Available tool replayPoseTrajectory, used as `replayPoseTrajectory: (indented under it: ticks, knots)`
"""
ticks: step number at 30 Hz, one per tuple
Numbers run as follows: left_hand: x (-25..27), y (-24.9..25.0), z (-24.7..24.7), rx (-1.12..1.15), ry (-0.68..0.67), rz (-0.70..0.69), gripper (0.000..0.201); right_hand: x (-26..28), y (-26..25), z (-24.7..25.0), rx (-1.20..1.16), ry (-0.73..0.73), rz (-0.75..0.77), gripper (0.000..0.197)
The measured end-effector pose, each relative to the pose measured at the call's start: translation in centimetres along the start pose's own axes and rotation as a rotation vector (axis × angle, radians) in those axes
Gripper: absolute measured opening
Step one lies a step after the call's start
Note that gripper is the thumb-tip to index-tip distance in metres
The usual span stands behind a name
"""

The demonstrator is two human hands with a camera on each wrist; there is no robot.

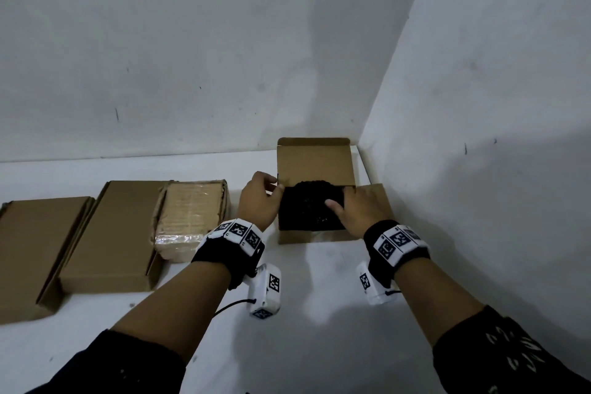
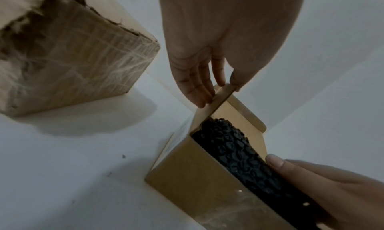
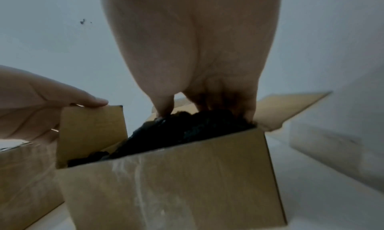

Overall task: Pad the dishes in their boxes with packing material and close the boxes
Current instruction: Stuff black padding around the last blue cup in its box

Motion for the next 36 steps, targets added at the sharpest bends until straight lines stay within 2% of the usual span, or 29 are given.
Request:
replayPoseTrajectory:
  ticks: [3, 5, 6, 8, 9, 13, 17, 21, 23, 27, 31, 36]
  knots:
    - [-0.1, 0.1, -1.2, -0.017, -0.029, -0.019, 0.024, 0.2, -0.1, -1.8, -0.089, -0.131, -0.012, 0.054]
    - [-0.2, 0.3, -1.7, -0.028, -0.046, -0.027, 0.025, 0.3, 0.1, -0.9, -0.228, -0.142, -0.017, 0.054]
    - [-0.2, 0.3, -1.9, -0.031, -0.054, -0.034, 0.025, 0.3, 0.2, 0.0, -0.243, -0.101, 0.002, 0.052]
    - [-0.3, 0.5, -2.2, -0.043, -0.068, -0.048, 0.026, 0.5, 0.2, 1.6, -0.150, 0.001, 0.046, 0.044]
    - [-0.3, 0.4, -2.3, -0.047, -0.073, -0.051, 0.026, 0.8, 0.0, 1.5, -0.111, -0.002, 0.058, 0.039]
    - [-0.3, 0.5, -2.6, -0.050, -0.071, -0.067, 0.025, 1.4, -0.6, -1.7, -0.090, -0.152, 0.078, 0.029]
    - [-0.5, 0.3, -2.9, -0.071, -0.071, -0.067, 0.024, 1.7, -0.4, -1.5, -0.129, -0.064, 0.125, 0.019]
    - [-0.7, 0.0, -3.2, -0.077, -0.080, -0.064, 0.025, 2.0, 0.0, -0.8, -0.220, 0.127, 0.146, 0.024]
    - [-0.7, -0.1, -3.3, -0.082, -0.085, -0.060, 0.027, 1.9, 0.1, -1.0, -0.256, 0.152, 0.148, 0.022]
    - [-0.5, -0.1, -3.2, -0.092, -0.076, -0.056, 0.032, 1.0, 0.2, -1.4, -0.289, 0.049, 0.187, 0.019]
    - [-0.4, -0.1, -3.3, -0.102, -0.093, -0.056, 0.034, 0.3, 0.5, -0.9, -0.232, -0.143, 0.242, 0.018]
    - [0.0, -0.1, -3.6, -0.136, -0.114, -0.055, 0.038, 0.2, 0.3, -0.5, -0.098, -0.099, 0.257, 0.016]
Point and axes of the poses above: each hand's wrist, its own x-axis away from the middle knuckle, its own z-axis out of the back of the hand, y = z × x, the point moved 8 cm from there along -x, towards the middle knuckle, and after that the axes turned 4 degrees about -x, right-handed, at the moved point
